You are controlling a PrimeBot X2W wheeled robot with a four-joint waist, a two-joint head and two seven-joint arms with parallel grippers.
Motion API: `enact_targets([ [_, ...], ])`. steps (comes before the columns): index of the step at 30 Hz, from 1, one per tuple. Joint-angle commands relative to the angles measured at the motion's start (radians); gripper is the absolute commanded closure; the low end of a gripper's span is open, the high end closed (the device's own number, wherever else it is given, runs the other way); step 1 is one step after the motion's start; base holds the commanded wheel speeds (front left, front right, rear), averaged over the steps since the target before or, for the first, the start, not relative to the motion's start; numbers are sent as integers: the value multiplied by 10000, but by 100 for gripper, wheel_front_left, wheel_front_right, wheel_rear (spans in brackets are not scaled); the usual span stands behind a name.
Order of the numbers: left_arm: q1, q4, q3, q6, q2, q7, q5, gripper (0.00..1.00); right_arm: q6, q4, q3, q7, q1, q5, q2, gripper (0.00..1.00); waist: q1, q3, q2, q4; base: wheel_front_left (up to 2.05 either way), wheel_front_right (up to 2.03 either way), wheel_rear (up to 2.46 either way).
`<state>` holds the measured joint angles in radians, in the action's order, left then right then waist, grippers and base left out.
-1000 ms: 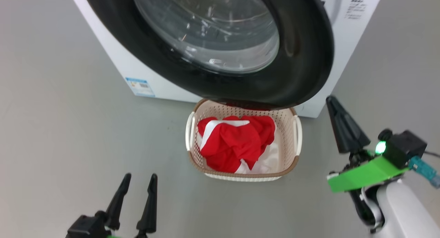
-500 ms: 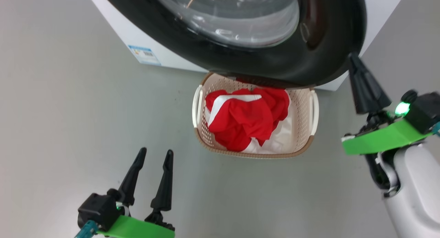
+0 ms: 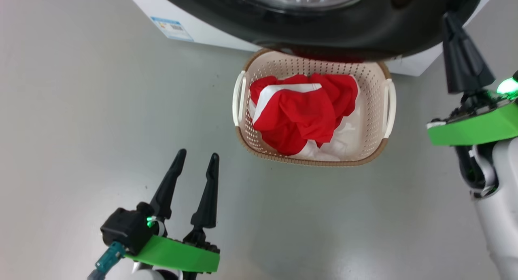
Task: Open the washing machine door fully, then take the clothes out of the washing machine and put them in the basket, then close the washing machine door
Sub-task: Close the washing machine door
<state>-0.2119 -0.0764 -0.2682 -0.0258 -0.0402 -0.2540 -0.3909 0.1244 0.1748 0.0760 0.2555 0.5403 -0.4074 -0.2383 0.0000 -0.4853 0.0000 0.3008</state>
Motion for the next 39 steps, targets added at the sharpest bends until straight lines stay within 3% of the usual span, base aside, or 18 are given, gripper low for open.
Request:
enact_targets([
  [1,-138,284,233,63,-101,-78,-87,0,63,-275,83,63,189,-48,-36,100,0,-262,0,136,0,0,0],
  [24,-778,670,-438,420,-101,-78,-273,0,63,-250,-760,63,1998,-282,-335,100,0,-1290,0,502,0,0,0],
  [39,-723,406,-237,304,-101,-78,-208,0,63,-94,-121,63,1210,-231,-186,100,0,-838,0,221,0,0,0],
])
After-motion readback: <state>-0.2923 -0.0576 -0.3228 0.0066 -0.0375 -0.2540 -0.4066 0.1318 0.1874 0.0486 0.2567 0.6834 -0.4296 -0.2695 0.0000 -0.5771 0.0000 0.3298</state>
